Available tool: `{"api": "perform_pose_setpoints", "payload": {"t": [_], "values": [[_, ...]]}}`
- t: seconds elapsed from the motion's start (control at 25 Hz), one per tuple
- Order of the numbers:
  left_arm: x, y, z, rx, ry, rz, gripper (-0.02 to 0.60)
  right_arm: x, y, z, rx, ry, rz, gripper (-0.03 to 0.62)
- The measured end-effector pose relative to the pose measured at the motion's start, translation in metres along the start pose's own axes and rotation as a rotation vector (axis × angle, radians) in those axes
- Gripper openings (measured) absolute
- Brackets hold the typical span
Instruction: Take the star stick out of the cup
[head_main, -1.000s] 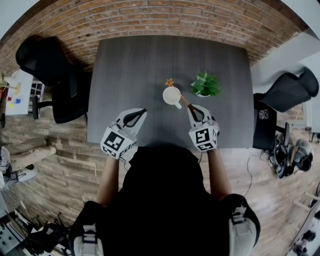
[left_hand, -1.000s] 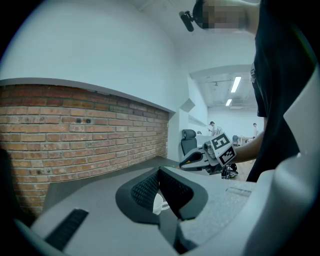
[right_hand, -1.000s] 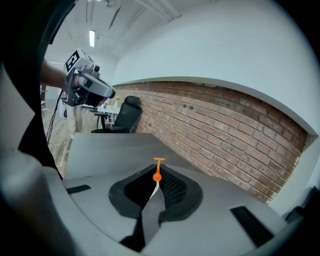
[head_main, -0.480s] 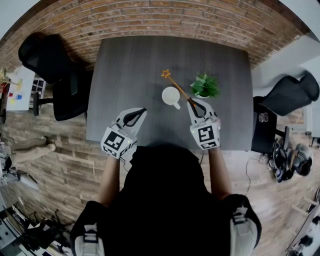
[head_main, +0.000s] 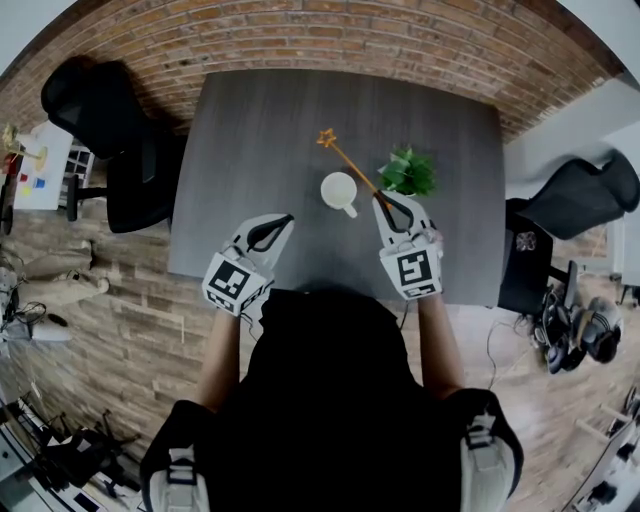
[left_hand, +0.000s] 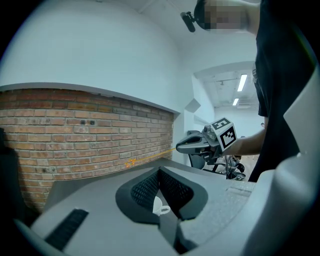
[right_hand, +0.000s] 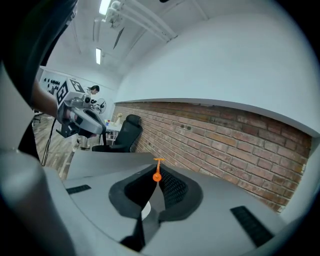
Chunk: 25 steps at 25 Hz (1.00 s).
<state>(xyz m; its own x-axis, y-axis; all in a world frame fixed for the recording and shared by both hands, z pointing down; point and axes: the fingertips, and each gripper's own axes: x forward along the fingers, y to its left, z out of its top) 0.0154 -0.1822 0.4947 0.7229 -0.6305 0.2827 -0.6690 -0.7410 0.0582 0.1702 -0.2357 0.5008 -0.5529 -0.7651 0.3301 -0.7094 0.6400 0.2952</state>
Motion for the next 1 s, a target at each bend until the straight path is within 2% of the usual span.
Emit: {"api": "perform_pose_setpoints", "payload": {"t": [0.36,1.0], "values": [[0.005,-0.01,0.003,0.013,-0.028,0.015,0.002,-0.007,-0.003,0.003,0.001,-0.021,0.022,0.014],[0.007,-0.022,0.002,-0.005,0.012,0.055,0.002,-0.011,-0.007,-0.006,0.004,-0.037,0.056,0.014]]}}
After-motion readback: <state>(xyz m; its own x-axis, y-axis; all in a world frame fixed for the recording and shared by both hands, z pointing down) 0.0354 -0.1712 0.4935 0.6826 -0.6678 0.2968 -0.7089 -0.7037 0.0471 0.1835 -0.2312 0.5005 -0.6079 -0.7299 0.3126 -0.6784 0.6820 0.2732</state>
